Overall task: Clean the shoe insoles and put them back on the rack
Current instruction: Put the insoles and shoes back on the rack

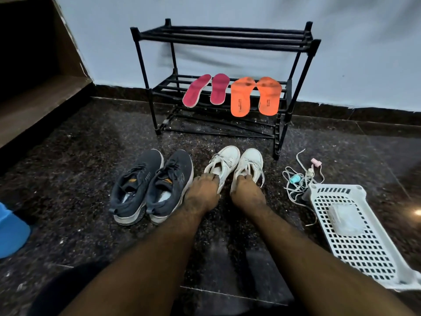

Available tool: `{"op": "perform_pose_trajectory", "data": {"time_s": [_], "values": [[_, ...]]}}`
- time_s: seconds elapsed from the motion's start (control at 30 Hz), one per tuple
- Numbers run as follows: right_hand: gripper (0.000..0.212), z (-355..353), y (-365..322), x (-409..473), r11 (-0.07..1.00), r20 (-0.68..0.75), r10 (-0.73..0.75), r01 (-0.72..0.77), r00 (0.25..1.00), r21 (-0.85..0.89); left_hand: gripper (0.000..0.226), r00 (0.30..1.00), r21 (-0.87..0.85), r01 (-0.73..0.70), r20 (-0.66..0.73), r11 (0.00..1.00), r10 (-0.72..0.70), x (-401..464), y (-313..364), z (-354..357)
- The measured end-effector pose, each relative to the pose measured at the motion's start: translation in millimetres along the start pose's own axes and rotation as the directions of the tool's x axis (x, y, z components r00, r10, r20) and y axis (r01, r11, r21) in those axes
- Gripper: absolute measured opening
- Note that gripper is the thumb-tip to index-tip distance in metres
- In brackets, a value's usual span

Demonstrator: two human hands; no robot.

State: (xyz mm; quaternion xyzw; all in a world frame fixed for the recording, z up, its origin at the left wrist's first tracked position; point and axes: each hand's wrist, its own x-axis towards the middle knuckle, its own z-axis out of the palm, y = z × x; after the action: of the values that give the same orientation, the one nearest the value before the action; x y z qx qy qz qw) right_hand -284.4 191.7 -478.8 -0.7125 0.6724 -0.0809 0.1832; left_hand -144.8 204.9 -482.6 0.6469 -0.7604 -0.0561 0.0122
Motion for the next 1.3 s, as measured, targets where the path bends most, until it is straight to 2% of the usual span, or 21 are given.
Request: {"op": "perform_pose_trajectory", "data": {"time_s": [0.1,0.17,0.33,0.47,0.67,0.8,0.9,1.07,1.3], "values": [[0.042,12,11,19,0.999,0.038,0.006,-0.005,0.999,-0.048,0.043,1.000,0.045,0.014,0.005,0.999,-0.014,20,0,15],[0.035,18,18,31,0.997,0.026,-0.004,0.006,1.000,-0.082,0.042,0.998,0.044,0.059,0.037,0.997,-0.060,33,2,19],[0.021,28,24,40,0.998,-0.052,-0.016,0.013,0.999,-0.066,0.038,0.988,-0.079,0.126,0.097,0.989,-0.118,58,2,28],[0.014,23,21,30,1.000,-0.069,-0.021,0.022,0.997,0.012,0.037,0.987,-0.046,0.151,0.055,0.987,-0.148,48,14,14],[0.011,-14,7,-8,0.996,-0.104,-0.081,0.085,0.991,0.031,0.044,0.985,-0.074,0.170,-0.023,0.983,-0.172,-7,24,0],[0.011,-43,-9,-41,0.988,-0.127,-0.089,0.104,0.988,0.117,0.044,0.982,-0.083,0.156,-0.095,0.984,-0.164,-33,33,-39],[0.011,-70,-23,-64,0.979,-0.200,-0.101,0.133,0.975,0.155,0.042,0.968,-0.098,0.143,-0.195,0.985,-0.159,-43,42,-73],[0.012,-120,-41,-96,0.966,-0.362,-0.209,0.250,0.909,0.070,0.040,0.927,-0.027,0.127,-0.352,0.992,-0.128,-64,51,-124],[0.011,-192,-53,-120,0.935,-0.500,-0.321,0.354,0.804,-0.031,0.030,0.813,0.065,0.036,-0.582,0.997,0.009,-70,63,-190]]}}
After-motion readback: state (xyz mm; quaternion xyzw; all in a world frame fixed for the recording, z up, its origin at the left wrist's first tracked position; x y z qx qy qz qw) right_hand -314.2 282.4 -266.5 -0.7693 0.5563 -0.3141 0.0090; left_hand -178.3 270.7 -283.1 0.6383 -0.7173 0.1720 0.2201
